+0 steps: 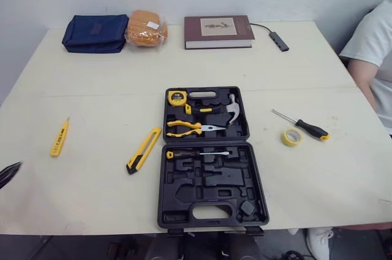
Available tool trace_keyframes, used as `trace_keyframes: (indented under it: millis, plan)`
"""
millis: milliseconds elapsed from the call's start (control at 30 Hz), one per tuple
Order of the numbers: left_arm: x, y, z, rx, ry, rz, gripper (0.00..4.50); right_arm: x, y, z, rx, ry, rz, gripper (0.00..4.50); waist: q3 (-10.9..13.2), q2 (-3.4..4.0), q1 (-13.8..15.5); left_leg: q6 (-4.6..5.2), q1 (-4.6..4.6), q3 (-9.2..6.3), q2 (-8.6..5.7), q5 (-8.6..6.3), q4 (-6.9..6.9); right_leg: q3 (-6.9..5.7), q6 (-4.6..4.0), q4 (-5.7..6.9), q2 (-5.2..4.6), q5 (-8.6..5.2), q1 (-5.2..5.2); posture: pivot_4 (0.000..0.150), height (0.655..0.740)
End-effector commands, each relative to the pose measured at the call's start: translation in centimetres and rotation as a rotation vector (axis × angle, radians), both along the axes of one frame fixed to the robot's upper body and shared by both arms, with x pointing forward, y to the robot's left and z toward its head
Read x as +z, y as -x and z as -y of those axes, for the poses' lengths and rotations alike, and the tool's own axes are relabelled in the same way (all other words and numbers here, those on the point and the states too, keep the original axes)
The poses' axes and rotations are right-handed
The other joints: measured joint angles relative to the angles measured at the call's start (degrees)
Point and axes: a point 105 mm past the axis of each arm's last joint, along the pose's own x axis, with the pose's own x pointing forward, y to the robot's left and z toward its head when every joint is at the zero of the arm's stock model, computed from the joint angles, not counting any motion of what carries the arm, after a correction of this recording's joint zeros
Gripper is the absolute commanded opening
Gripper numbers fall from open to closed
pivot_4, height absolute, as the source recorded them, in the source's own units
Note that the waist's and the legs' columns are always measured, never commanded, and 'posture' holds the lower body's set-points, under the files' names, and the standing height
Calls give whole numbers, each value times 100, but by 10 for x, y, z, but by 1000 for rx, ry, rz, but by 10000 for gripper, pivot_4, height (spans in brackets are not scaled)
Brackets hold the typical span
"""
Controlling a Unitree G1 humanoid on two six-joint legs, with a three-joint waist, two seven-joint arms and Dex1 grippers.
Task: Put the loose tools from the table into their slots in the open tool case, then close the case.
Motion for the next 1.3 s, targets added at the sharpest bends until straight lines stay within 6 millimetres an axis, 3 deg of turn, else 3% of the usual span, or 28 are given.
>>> trace_keyframes:
  millis: [33, 133, 200, 333, 533, 667, 933, 1300]
  plan:
    - [19, -16, 36, -131, 1, 46, 44769, 30, -24, -24, 110, 11, 63, 45000, 0, -1, -37, -20, -4, 4, 0, 14, -1, 2, 0, 9, 1, 0, -8, 1500, 7400]
    - [32, -27, 61, -216, 23, 78, 44769, 35, -41, -31, 110, -3, 35, 45000, 1, 1, -58, -33, -4, 10, 0, 24, -8, 0, -3, 14, 3, -2, -13, 1500, 7400]
    - [46, -38, 97, -349, 44, 106, 44769, 40, -62, -37, 91, -27, -2, 45000, 3, -2, -61, -8, -4, 14, 0, 39, -7, -4, -3, 15, 5, -2, -11, 1500, 7400]
    - [61, -47, 163, -589, 100, 113, 44769, 43, -93, -67, 259, -69, -48, 45000, 7, -12, -66, -15, -8, 23, -2, 40, 23, 3, 13, 26, 0, 18, -5, 1500, 7400]
    - [66, -40, 226, -851, 127, 78, 44769, 37, -119, -73, 344, -95, -141, 45000, 7, -12, -50, 3, -9, 28, -3, 79, 8, -2, 13, 50, 15, 19, -10, 1500, 7400]
    - [62, -27, 263, -1019, 147, 37, 44769, 19, -134, -69, 366, -129, -254, 45000, 9, -14, -26, 10, -10, 37, -4, 86, 32, 0, 14, 59, 16, 20, -4, 1500, 7400]
    - [59, -21, 272, -1064, 175, 12, 44769, 6, -148, -86, 503, -145, -364, 45000, 10, -16, -16, 3, -9, 38, 1, 91, 47, 5, 13, 56, 28, 19, -7, 1500, 7400]
    - [59, -14, 277, -1097, 188, -25, 44769, -11, -167, -97, 543, -139, -446, 45000, 10, -16, 44, 0, -16, 33, 1, 88, 74, 4, 12, 59, 27, 19, -4, 1500, 7400]
